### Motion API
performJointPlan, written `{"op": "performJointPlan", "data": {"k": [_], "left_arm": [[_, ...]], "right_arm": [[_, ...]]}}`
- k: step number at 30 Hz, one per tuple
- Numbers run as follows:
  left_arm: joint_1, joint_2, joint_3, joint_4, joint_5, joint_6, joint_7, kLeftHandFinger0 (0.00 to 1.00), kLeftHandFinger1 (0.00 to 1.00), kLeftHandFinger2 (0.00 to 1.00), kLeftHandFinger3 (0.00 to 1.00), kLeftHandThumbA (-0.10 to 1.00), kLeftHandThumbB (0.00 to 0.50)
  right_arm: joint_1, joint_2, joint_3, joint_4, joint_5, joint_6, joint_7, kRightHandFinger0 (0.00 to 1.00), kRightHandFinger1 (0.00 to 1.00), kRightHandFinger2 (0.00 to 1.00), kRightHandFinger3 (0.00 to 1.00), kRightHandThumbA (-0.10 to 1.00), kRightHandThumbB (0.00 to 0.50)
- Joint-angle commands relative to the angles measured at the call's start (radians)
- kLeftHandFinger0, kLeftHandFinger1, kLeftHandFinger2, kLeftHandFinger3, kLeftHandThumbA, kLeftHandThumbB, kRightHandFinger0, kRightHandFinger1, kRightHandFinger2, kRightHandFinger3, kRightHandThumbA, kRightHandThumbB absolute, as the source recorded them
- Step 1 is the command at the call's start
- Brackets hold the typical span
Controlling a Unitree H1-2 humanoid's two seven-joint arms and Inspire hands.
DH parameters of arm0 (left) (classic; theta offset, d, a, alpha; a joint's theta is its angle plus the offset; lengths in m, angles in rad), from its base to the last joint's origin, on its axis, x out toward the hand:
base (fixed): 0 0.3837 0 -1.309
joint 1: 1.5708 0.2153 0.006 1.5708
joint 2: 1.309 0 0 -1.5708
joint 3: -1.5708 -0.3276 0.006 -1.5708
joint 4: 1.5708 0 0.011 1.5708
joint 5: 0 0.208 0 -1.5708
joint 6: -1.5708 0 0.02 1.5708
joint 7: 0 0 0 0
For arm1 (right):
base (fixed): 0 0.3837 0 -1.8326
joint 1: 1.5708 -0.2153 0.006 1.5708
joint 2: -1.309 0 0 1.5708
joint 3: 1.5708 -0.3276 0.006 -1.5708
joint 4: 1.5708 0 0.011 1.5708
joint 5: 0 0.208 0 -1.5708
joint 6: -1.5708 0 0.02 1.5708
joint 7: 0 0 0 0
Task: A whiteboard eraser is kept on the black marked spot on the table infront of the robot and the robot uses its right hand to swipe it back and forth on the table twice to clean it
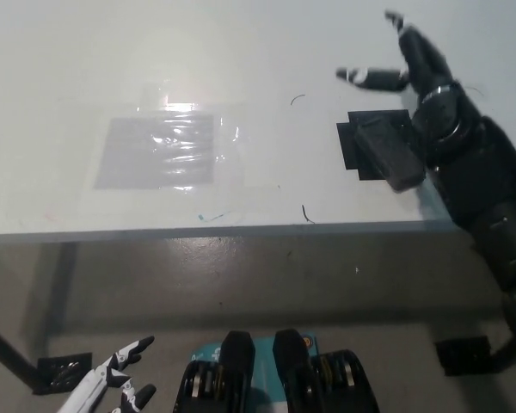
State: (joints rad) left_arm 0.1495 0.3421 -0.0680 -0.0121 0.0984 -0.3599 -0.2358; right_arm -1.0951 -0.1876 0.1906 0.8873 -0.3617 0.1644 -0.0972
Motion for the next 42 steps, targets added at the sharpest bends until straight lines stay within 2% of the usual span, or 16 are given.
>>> {"op": "performJointPlan", "data": {"k": [1,9,13,15,16,20,21,22,24,25,26,28,30,33,36,42], "left_arm": [[0.0,0.012,-0.003,-0.019,-0.013,-0.017,-0.009,1.0,1.0,1.0,1.0,0.83,0.382],[-0.026,0.023,0.004,-0.001,-0.026,-0.016,-0.018,1.0,1.0,1.0,1.0,0.83,0.389],[-0.031,0.023,0.003,0.005,-0.026,-0.01,-0.02,1.0,1.0,1.0,1.0,0.83,0.384],[-0.03,0.025,-0.001,0.009,-0.024,-0.017,-0.023,1.0,1.0,1.0,1.0,0.83,0.381],[-0.035,0.02,-0.007,0.017,-0.018,-0.021,-0.024,1.0,1.0,1.0,1.0,0.83,0.381],[-0.026,0.017,-0.015,0.034,-0.01,-0.029,-0.025,1.0,1.0,1.0,1.0,0.84,0.386],[-0.027,0.016,-0.018,0.036,-0.009,-0.027,-0.027,1.0,1.0,1.0,1.0,0.84,0.387],[-0.029,0.017,-0.019,0.035,-0.007,-0.021,-0.029,1.0,1.0,1.0,1.0,0.84,0.388],[-0.03,0.017,-0.02,0.039,-0.005,-0.023,-0.028,1.0,1.0,1.0,1.0,0.84,0.389],[-0.037,0.016,-0.02,0.048,-0.008,-0.028,-0.029,1.0,1.0,1.0,1.0,0.84,0.39],[-0.039,0.017,-0.02,0.051,-0.01,-0.029,-0.029,1.0,1.0,1.0,1.0,0.84,0.391],[-0.045,0.018,-0.018,0.054,-0.016,-0.03,-0.03,1.0,1.0,1.0,1.0,0.83,0.389],[-0.046,0.019,-0.016,0.058,-0.019,-0.037,-0.029,1.0,1.0,1.0,1.0,0.83,0.387],[-0.044,0.02,-0.019,0.057,-0.027,-0.044,-0.035,1.0,1.0,1.0,1.0,0.84,0.387],[-0.035,0.011,-0.02,0.062,-0.031,-0.055,-0.03,1.0,1.0,1.0,1.0,0.85,0.386],[-0.049,0.02,-0.013,0.063,-0.033,-0.056,-0.028,1.0,1.0,1.0,1.0,0.86,0.371]], "right_arm": [[0.003,-0.084,-0.125,-0.503,0.116,0.095,0.094,1.0,1.0,1.0,1.0,1.0,0.5],[0.371,-0.122,-0.348,-1.53,0.238,0.079,0.024,1.0,1.0,1.0,1.0,1.0,0.444],[0.718,-0.146,-0.329,-1.726,0.276,-0.205,-0.017,1.0,1.0,1.0,1.0,1.0,0.465],[0.856,-0.116,-0.274,-1.808,0.205,-0.255,-0.027,1.0,1.0,1.0,1.0,1.0,0.361],[0.976,-0.081,-0.231,-1.818,0.109,-0.394,-0.059,1.0,1.0,1.0,1.0,1.0,0.332],[1.162,-0.029,-0.019,-1.799,0.053,-0.632,-0.169,1.0,1.0,1.0,1.0,1.0,0.393],[1.218,0.012,0.024,-1.812,0.037,-0.634,-0.179,1.0,1.0,1.0,1.0,0.89,0.368],[1.375,0.163,0.134,-1.835,0.05,-0.629,-0.173,1.0,1.0,1.0,1.0,0.92,0.279],[1.42,0.188,0.193,-1.837,-0.105,-0.634,-0.241,1.0,1.0,1.0,1.0,1.0,0.201],[1.359,0.115,0.279,-1.818,-0.234,-0.634,-0.35,1.0,1.0,1.0,1.0,1.0,0.387],[1.331,0.1,0.305,-1.796,-0.267,-0.634,-0.412,1.0,1.0,1.0,1.0,1.0,0.411],[1.389,0.135,0.32,-1.772,-0.181,-0.634,-0.329,1.0,1.0,1.0,1.0,1.0,0.38],[1.388,0.042,0.29,-1.675,0.008,-0.634,-0.181,1.0,1.0,1.0,1.0,1.0,0.437],[1.333,-0.012,0.218,-1.272,0.049,-0.634,-0.247,1.0,1.0,1.0,1.0,1.0,0.308],[1.287,0.019,0.172,-0.983,0.103,-0.634,-0.232,1.0,1.0,1.0,1.0,1.0,0.368],[1.263,0.035,0.144,-0.851,0.119,-0.634,-0.142,1.0,1.0,1.0,1.0,1.0,0.373]]}}
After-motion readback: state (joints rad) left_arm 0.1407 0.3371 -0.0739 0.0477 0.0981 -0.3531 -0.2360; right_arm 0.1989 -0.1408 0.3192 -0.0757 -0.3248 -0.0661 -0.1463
